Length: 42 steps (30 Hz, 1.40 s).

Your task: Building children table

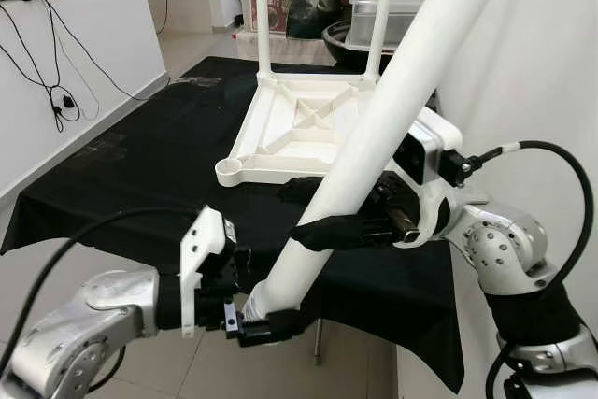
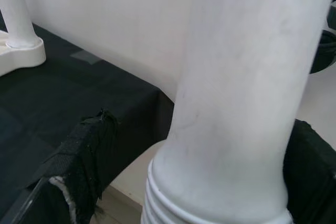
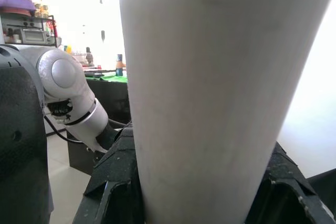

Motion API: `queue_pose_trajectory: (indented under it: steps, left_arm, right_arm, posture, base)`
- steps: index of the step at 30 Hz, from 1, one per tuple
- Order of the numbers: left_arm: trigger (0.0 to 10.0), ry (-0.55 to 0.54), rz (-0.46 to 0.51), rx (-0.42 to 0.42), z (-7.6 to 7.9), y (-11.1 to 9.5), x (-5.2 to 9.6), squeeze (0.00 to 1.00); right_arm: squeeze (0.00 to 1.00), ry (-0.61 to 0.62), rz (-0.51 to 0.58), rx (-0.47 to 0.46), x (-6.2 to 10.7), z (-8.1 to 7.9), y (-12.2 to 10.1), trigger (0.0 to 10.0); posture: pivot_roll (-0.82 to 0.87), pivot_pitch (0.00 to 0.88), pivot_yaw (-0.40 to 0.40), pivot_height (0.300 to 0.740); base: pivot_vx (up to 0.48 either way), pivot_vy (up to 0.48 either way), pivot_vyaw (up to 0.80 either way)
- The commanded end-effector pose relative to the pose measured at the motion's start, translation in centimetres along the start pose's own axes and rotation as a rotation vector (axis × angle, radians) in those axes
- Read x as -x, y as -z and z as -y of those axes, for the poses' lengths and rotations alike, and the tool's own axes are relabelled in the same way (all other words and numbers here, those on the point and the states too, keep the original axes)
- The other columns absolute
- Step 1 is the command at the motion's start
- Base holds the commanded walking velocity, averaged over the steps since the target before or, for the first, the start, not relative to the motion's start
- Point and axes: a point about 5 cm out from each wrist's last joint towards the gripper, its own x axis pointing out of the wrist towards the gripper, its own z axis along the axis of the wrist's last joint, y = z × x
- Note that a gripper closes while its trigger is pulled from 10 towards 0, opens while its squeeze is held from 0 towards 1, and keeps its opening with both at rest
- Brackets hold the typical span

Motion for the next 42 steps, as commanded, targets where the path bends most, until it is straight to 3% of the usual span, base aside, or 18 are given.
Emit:
queue_pose_trajectory:
  steps: [1, 9, 10, 12, 13, 25, 27, 28, 29, 30, 31, 38, 40, 41, 42]
  left_arm:
    - [10.0, -0.012, -0.033, 0.051, 0.0, 0.9, 0.1, 0.00]
    - [10.0, 0.009, -0.077, 0.054, 0.2, 1.8, 0.2, 0.00]
    - [8.9, 0.006, -0.084, 0.040, 0.1, 1.8, 0.1, 0.00]
    - [8.9, 0.006, -0.088, 0.031, 0.0, 1.9, 0.1, 0.00]
    - [0.0, 0.003, -0.098, 0.021, -0.1, 2.0, 0.1, 0.00]
    - [0.0, 0.017, -0.121, -0.022, -0.1, 2.2, -0.1, 0.00]
    - [0.0, 0.005, -0.138, -0.038, -0.1, 2.4, -0.1, 0.00]
    - [2.4, -0.003, -0.141, -0.043, -0.2, 2.5, -0.1, 0.00]
    - [2.4, -0.003, -0.141, -0.043, -0.2, 2.5, -0.1, 0.00]
    - [5.5, -0.008, -0.145, -0.049, -0.3, 2.5, -0.1, 0.00]
    - [10.0, -0.017, -0.151, -0.054, -0.3, 2.5, -0.1, 0.00]
    - [10.0, -0.075, -0.165, -0.095, -1.0, 2.6, 0.2, 0.00]
    - [10.0, -0.180, -0.200, -0.142, -2.3, 3.1, 0.6, 0.00]
    - [10.0, -0.180, -0.200, -0.142, -2.3, 3.1, 0.6, 0.00]
    - [10.0, -0.229, -0.218, -0.166, -2.9, 3.4, 0.8, 0.00]
  right_arm:
    - [0.00, -0.035, 0.002, 0.046, -0.6, -0.4, -0.6, 0.0]
    - [0.00, -0.043, -0.022, 0.063, -0.8, -0.4, -0.5, 0.0]
    - [0.00, -0.043, -0.025, 0.066, -0.9, -0.4, -0.5, 0.0]
    - [0.00, -0.043, -0.026, 0.067, -0.9, -0.4, -0.4, 0.0]
    - [0.00, -0.043, -0.026, 0.068, -0.9, -0.4, -0.4, 0.0]
    - [0.00, -0.029, -0.026, 0.071, -0.9, -0.4, -0.3, 0.0]
    - [0.00, 0.024, -0.041, 0.083, -0.9, 0.0, 0.0, 0.0]
    - [0.00, 0.055, -0.052, 0.091, -0.9, 0.2, 0.1, 1.6]
    - [0.00, 0.055, -0.052, 0.091, -0.9, 0.2, 0.1, 1.6]
    - [0.00, 0.135, -0.075, 0.086, -0.9, 0.8, 0.5, 10.0]
    - [1.00, 0.178, -0.081, 0.064, -0.8, 1.1, 0.8, 10.0]
    - [1.00, 0.259, -0.072, 0.028, -0.7, 1.5, 1.3, 10.0]
    - [1.00, 0.363, 0.004, -0.029, -0.6, 1.8, 1.5, 10.0]
    - [1.00, 0.363, 0.004, -0.029, -0.6, 1.8, 1.5, 10.0]
    - [0.95, 0.394, 0.038, -0.050, -0.6, 1.9, 1.5, 10.0]
  posture:
    - [0.07, 0.000, 0.012, 0.740]
    - [0.07, 0.000, 0.012, 0.740]
    - [0.07, 0.000, 0.013, 0.740]
    - [0.07, 0.000, 0.013, 0.740]
    - [0.07, 0.000, 0.013, 0.740]
    - [0.06, 0.000, 0.014, 0.740]
    - [0.06, 0.000, 0.012, 0.740]
    - [0.06, 0.000, 0.012, 0.740]
    - [0.06, 0.000, 0.012, 0.740]
    - [0.07, 0.000, 0.010, 0.740]
    - [0.07, 0.000, 0.009, 0.740]
    - [0.07, 0.000, 0.007, 0.740]
    - [0.06, 0.000, 0.007, 0.740]
    - [0.06, 0.000, 0.007, 0.740]
    - [0.06, 0.000, 0.007, 0.740]
  base:
    - [0.000, 0.000, 0.00]
    - [0.000, 0.000, 0.00]
    - [0.000, 0.000, 0.00]
    - [0.000, 0.000, 0.00]
    - [0.000, 0.000, 0.00]
    - [0.000, 0.000, 0.00]
    - [0.000, 0.000, 0.00]
    - [0.000, 0.000, 0.00]
    - [0.000, 0.000, 0.00]
    - [0.000, 0.000, 0.00]
    - [0.000, 0.000, 0.00]
    - [0.000, 0.000, 0.00]
    - [0.000, 0.000, 0.00]
    - [0.000, 0.000, 0.00]
    - [0.000, 0.000, 0.00]
